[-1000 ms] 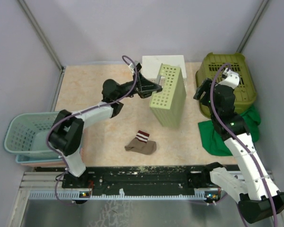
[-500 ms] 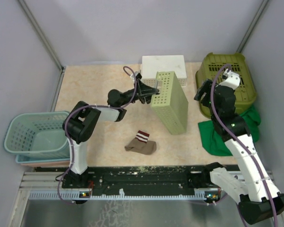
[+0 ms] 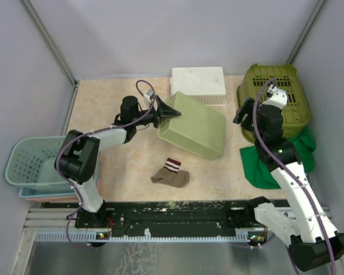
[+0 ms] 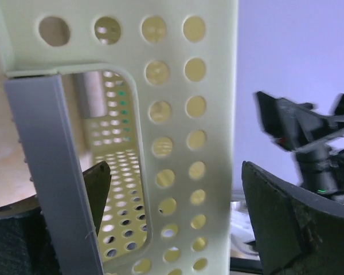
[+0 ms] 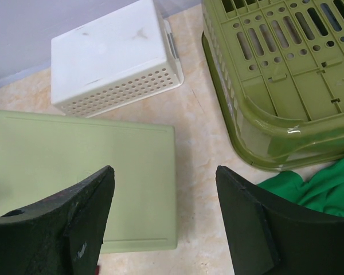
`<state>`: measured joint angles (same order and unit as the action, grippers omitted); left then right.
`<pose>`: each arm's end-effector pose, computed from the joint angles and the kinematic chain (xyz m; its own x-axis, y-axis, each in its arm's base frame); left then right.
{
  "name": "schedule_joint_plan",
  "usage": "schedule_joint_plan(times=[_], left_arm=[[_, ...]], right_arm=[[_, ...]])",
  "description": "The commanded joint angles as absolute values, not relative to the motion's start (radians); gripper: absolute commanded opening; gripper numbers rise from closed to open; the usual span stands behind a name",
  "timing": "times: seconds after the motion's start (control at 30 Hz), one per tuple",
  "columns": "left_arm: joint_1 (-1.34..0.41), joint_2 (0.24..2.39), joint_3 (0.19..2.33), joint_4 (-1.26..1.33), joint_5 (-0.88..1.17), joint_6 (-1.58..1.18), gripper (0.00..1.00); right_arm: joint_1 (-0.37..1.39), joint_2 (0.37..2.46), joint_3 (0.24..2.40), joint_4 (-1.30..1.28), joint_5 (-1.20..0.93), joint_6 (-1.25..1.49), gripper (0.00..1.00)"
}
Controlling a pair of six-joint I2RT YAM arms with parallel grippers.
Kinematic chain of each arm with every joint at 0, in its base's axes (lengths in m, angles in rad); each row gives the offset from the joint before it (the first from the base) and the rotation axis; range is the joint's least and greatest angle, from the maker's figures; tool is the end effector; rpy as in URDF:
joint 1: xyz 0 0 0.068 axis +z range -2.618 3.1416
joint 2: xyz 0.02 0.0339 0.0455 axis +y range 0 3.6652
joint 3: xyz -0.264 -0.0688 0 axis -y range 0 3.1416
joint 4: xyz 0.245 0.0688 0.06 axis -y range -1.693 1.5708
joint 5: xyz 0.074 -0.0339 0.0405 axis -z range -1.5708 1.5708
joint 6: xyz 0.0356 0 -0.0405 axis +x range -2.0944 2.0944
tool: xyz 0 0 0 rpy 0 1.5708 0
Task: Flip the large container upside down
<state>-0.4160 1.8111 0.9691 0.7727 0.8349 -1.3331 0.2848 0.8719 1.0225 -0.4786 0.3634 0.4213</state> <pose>0.3446 -0.1811 0.2203 -0.9359 -0.2997 -0.1850 0.1616 0.1014 -0.9816 0.1810 0.0398 0.3771 -0.2575 0.3229 -0.9107 0.1815 0.9419 0.2826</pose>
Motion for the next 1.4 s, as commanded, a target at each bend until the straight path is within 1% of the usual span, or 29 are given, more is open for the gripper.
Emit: schedule_joint_plan(times=[0.0,0.13,0.4,0.73,0.93,1.0,1.07,1.1,1.13,1.2,1.27,1.37], left_arm=[[-0.418,1.754,1.086,0.192,0.738,-0.867,0.99],[-0.419,1.769,1.154,0.004,0.658,-0.718,0.99],[-0.421,1.785,1.205,-0.116,0.598,-0.598,0.99],[-0.44,1.749,1.325,-0.345,0.409,-0.402,0.99],[-0.452,1.646,1.444,-0.4,0.455,-0.414,0.99],[-0.446,1.621,1.456,-0.411,0.426,-0.441,0.99],[-0.403,1.601,1.408,-0.374,0.43,-0.501,0.99],[-0.36,1.595,1.369,-0.332,0.502,-0.552,0.99],[-0.3,1.591,1.321,-0.254,0.661,-0.61,0.99],[-0.247,1.578,1.229,-0.091,0.779,-0.747,0.99],[-0.223,1.563,1.194,-0.046,0.753,-0.788,0.99],[-0.178,1.571,1.195,-0.097,0.714,-0.771,0.99]], right_arm=[[0.281,0.875,1.016,-0.416,0.344,0.426,0.72],[0.281,0.891,1.006,-0.4,0.327,0.429,0.72],[0.28,0.946,0.989,-0.38,0.187,0.442,0.72],[0.281,0.978,0.983,-0.375,0.138,0.447,0.73],[0.281,0.978,0.993,-0.384,0.132,0.437,0.73],[0.28,0.979,0.991,-0.386,0.134,0.437,0.73],[0.281,0.979,0.987,-0.385,0.131,0.437,0.74],[0.28,0.977,0.987,-0.386,0.127,0.436,0.74],[0.281,0.976,0.987,-0.386,0.125,0.437,0.74],[0.28,0.974,0.986,-0.389,0.123,0.436,0.74],[0.281,0.97,0.987,-0.394,0.126,0.433,0.74],[0.281,0.96,0.985,-0.401,0.133,0.428,0.74]])
